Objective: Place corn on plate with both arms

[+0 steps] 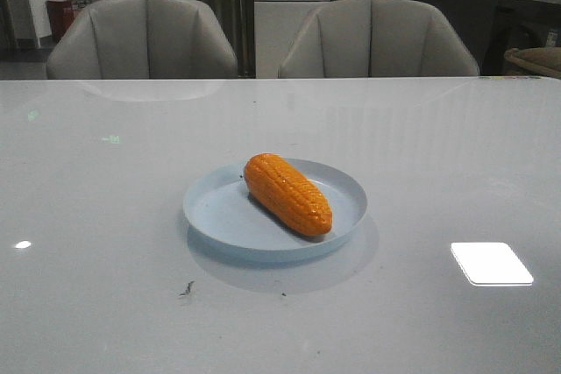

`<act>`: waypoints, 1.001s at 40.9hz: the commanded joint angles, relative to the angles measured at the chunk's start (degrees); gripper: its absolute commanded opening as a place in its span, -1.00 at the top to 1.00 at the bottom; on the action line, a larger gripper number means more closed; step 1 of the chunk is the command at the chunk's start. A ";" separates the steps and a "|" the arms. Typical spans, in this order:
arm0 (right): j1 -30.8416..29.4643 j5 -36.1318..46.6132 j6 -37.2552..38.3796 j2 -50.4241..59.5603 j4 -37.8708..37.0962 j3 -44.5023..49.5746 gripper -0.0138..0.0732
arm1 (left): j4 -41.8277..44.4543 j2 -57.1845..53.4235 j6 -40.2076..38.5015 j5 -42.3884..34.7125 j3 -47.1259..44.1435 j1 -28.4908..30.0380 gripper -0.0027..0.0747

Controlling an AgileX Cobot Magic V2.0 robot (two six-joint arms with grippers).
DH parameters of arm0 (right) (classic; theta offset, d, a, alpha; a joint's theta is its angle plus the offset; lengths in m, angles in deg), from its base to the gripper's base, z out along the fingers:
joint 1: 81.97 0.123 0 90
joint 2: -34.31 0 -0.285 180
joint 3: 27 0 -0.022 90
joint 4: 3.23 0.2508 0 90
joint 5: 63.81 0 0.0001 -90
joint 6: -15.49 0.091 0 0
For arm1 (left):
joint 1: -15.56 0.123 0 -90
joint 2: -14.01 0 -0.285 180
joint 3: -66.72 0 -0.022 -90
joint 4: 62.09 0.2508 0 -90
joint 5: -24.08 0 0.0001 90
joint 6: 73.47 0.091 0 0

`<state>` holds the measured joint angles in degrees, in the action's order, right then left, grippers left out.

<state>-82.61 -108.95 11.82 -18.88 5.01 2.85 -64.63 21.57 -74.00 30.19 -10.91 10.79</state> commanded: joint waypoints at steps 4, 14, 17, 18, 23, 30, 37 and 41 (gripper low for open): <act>-0.17 3.81 -0.42 0.14 0.15 -1.61 -0.64 | -0.98 -0.88 -0.80 -4.63 -0.02 0.04 0.70; -0.17 3.81 -0.42 0.14 0.15 -1.61 -0.64 | -0.98 -0.88 -0.80 -4.63 -0.02 0.04 0.70; -0.17 3.81 -0.42 0.14 0.15 -1.61 -0.64 | -0.98 -0.88 -0.80 -4.63 -0.02 0.04 0.70; -0.17 3.81 -0.42 0.14 0.15 -1.61 -0.64 | -0.98 -0.88 -0.80 -4.63 -0.02 0.04 0.70; -0.17 3.81 -0.42 0.14 0.15 -1.61 -0.64 | -0.98 -0.88 -0.80 -4.63 -0.02 0.04 0.70; -0.17 3.81 -0.42 0.14 0.15 -1.61 -0.64 | -0.98 -0.88 -0.80 -4.63 -0.02 0.04 0.70; -0.17 4.37 -0.42 1.50 -1.38 -1.61 -0.63 | -0.98 -0.88 -0.80 -4.63 -0.02 0.04 0.70; -0.17 4.30 -0.42 4.91 -2.84 -1.43 -0.47 | -0.98 -0.88 -0.80 -4.63 -0.02 0.04 0.70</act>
<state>-82.61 -108.95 11.82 -16.97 3.41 2.94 -65.09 21.57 -74.27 30.19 -10.91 10.79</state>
